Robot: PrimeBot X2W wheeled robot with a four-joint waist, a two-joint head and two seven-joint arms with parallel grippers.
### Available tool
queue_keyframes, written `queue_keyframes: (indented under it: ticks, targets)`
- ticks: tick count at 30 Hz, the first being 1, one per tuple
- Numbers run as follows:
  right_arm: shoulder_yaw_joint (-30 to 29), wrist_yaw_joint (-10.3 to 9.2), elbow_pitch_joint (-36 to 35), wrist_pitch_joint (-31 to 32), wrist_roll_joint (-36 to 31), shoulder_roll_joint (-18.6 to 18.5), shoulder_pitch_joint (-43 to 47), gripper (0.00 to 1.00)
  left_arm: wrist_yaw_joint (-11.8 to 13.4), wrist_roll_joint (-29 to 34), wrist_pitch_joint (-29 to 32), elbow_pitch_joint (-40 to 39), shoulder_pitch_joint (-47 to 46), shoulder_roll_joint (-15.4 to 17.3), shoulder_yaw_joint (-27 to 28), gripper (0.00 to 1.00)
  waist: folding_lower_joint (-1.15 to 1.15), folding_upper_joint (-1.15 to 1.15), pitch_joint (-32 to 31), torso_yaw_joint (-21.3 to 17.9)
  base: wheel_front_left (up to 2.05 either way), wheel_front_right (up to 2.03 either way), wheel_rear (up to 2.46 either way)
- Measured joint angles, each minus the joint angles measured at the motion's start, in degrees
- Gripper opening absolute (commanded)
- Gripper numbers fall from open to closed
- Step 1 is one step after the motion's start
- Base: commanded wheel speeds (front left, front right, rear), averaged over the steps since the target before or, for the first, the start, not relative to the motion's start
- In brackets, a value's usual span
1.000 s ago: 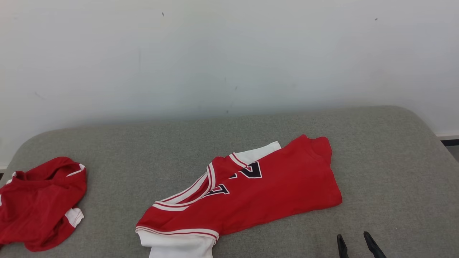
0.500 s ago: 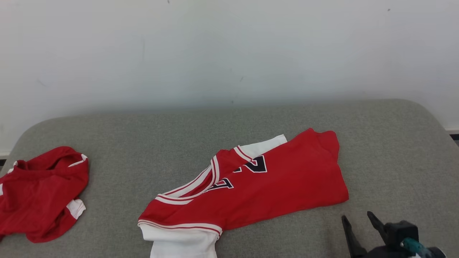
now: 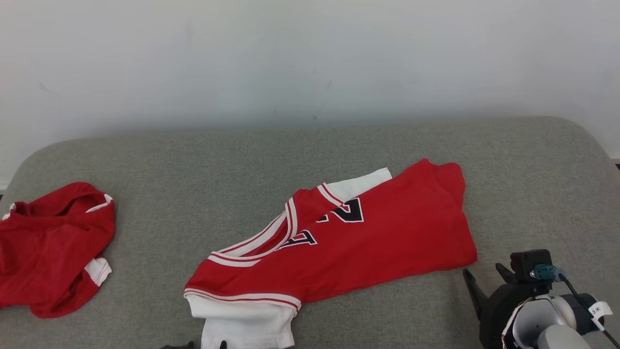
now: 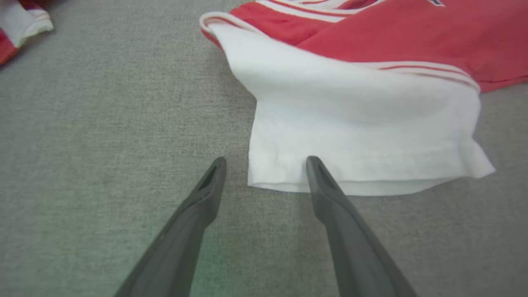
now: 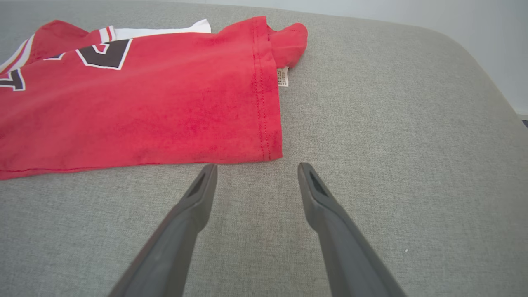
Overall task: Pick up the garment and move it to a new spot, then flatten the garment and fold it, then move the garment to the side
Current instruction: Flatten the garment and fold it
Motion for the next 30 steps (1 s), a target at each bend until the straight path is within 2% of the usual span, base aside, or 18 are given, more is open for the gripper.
queue_keyframes:
  ticks: [11,13,14,15,16,17,30]
  targets:
    - [0.6,0.00,8.4,2.1,0.9,-0.7,-5.7,1.00,1.0,-2.4,-0.6,4.3,-3.1,0.0,-3.0,0.99,0.00,0.00,1.4,0.9,0.00,0.00,0.00]
    - [0.2,0.00,10.1,2.1,0.8,-0.9,-6.9,1.00,1.5,-3.1,-0.3,4.8,-3.8,0.0,-3.3,0.67,0.00,0.00,1.7,1.1,0.00,0.00,0.00]
    - [0.0,0.00,10.8,2.0,0.6,-1.0,-7.5,1.00,1.7,-3.5,-0.3,5.0,-4.2,0.0,-3.6,0.60,-0.01,0.00,1.9,1.2,0.00,0.00,0.00]
    - [-0.3,0.00,11.6,1.6,0.4,-1.0,-8.0,1.00,1.8,-3.7,-0.3,5.2,-4.5,0.0,-3.9,0.45,-0.01,0.00,2.0,1.3,0.00,0.00,0.00]
    - [-0.5,0.01,12.4,1.4,0.4,-1.0,-8.5,1.00,1.9,-4.0,-0.3,5.4,-4.7,0.0,-4.2,0.25,-0.01,0.00,2.1,1.5,0.00,0.00,0.00]
    - [-0.6,0.00,13.1,1.1,0.3,-1.1,-8.9,1.00,2.0,-4.1,-0.3,5.5,-4.8,0.1,-4.5,0.00,-0.01,0.00,2.2,1.6,0.00,0.00,0.00]
    - [-1.9,0.00,22.5,-1.5,0.8,-0.9,-15.0,1.00,2.0,-5.4,-2.4,6.7,-6.1,0.0,-7.3,0.00,-0.01,0.00,4.0,3.0,0.00,0.00,0.00]
